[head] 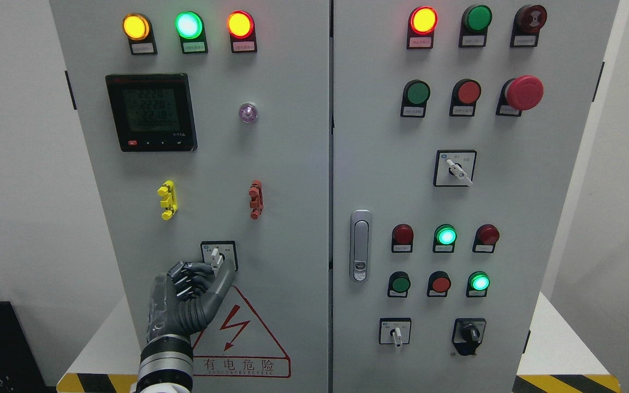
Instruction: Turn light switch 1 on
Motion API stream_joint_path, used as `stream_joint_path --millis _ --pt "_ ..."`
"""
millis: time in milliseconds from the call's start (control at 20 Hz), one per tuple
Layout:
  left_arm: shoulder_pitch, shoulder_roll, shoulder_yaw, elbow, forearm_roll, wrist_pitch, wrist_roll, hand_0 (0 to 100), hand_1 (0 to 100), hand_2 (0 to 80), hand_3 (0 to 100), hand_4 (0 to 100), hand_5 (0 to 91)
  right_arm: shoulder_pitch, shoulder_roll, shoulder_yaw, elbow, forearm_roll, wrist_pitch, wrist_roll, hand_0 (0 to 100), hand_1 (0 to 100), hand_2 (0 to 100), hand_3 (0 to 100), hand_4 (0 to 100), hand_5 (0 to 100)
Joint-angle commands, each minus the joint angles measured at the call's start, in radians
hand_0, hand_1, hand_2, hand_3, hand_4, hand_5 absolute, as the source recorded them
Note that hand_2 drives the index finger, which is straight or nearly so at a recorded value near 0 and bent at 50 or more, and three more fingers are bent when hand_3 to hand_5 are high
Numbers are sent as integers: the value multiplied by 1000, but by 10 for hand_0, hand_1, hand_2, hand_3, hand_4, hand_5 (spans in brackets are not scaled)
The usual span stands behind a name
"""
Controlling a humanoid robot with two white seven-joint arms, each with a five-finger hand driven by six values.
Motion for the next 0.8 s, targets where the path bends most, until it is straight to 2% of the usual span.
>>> stream_joint_path --millis 0,750 --pt "-2 0 -3 0 -2 2 -5 177 685 592 847 891 702 0 0 0 0 -25 0 0 0 0 0 0 0 0" --pt "-5 0 -2 0 -24 4 -6 196 633 598 851 895 708 0 0 0 0 -25 0 0 0 0 0 0 0 0"
